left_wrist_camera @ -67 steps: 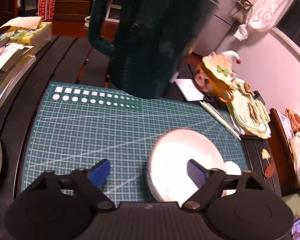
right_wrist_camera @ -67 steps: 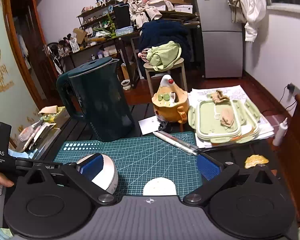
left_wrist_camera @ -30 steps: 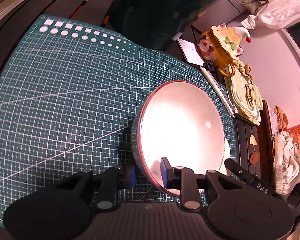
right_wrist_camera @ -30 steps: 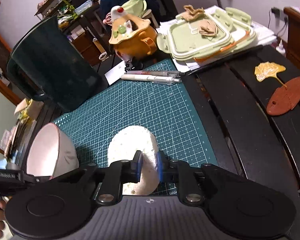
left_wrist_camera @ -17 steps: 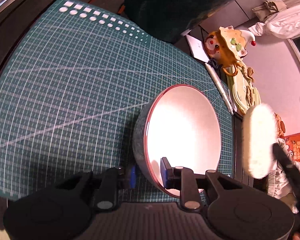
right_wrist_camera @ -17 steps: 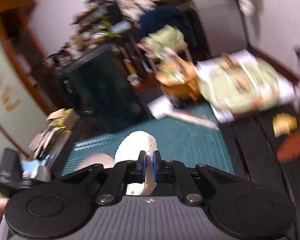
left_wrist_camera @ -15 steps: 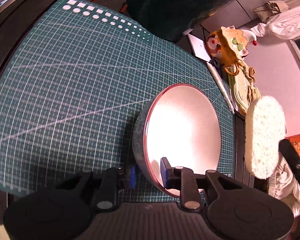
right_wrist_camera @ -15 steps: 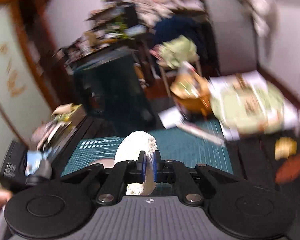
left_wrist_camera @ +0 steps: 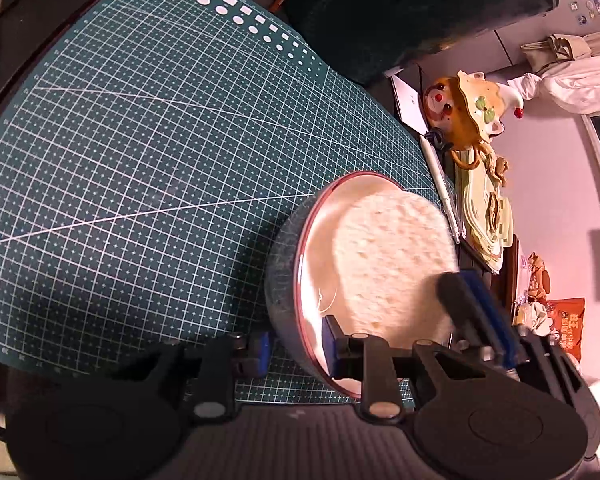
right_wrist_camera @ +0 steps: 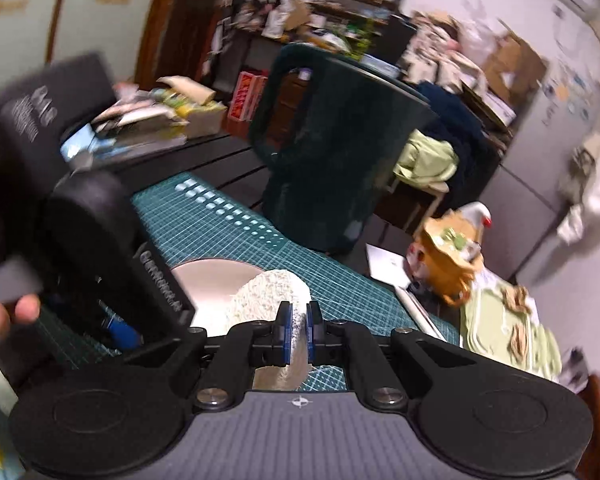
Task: Clean bowl
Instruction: 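Tilt the bowl with the left tool while the right tool grasps the white sponge, then scrub the bowl interior with the sponge in the right tool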
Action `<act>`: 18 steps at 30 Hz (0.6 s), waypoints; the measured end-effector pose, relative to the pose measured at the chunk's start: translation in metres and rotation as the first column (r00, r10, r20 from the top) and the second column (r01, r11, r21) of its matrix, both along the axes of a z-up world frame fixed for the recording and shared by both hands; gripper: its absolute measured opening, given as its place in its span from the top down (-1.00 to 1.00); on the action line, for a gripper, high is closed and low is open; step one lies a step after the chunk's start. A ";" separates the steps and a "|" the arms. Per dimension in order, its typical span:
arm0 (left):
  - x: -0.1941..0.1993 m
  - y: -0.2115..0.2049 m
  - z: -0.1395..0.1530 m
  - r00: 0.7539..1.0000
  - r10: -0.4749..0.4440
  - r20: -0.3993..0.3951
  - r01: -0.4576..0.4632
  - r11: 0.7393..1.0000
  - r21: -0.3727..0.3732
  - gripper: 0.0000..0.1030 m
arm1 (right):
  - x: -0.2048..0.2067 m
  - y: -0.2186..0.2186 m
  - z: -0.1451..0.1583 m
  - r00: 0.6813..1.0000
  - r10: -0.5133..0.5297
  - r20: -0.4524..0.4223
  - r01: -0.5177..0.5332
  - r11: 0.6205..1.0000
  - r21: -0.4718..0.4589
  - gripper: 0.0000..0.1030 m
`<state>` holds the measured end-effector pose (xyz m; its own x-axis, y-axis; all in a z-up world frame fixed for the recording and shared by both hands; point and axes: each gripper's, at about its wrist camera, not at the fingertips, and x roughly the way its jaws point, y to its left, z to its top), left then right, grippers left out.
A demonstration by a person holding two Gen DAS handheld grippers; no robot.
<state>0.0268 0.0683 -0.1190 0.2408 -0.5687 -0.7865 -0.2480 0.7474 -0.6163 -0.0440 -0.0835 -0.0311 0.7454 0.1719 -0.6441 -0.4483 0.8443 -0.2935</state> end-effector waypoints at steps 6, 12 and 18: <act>0.003 0.001 -0.003 1.000 0.008 -0.006 -0.008 1.000 -0.020 0.53 | 0.004 -0.008 -0.004 0.998 -0.011 -0.056 0.017 0.995 0.102 0.74; 0.001 -0.004 0.003 1.000 0.010 -0.006 -0.010 1.000 -0.017 0.53 | 0.010 -0.018 -0.005 0.989 -0.055 -0.138 0.087 0.968 0.237 0.21; 0.002 -0.006 0.001 1.000 0.023 -0.017 -0.024 0.999 -0.031 0.53 | 0.016 -0.021 -0.010 0.971 -0.056 -0.231 0.128 0.941 0.312 0.21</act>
